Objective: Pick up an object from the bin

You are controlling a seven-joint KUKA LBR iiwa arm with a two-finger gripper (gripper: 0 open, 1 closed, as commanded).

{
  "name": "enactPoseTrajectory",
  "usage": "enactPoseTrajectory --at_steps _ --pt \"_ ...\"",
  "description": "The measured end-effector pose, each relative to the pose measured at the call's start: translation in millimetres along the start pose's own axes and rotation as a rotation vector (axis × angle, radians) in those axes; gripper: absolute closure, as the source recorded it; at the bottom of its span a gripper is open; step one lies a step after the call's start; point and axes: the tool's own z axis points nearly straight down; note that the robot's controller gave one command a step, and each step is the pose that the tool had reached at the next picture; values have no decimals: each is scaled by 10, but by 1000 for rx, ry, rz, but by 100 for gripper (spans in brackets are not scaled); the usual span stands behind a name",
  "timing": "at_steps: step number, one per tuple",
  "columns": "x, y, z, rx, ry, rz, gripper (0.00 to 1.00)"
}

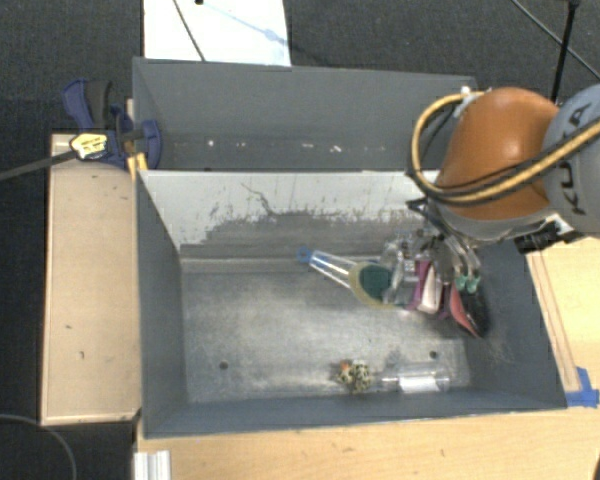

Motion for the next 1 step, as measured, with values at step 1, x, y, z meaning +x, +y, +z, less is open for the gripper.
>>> enactPoseTrajectory --at_steps 1 --pt "222 48 -1150 0 -2 36 100"
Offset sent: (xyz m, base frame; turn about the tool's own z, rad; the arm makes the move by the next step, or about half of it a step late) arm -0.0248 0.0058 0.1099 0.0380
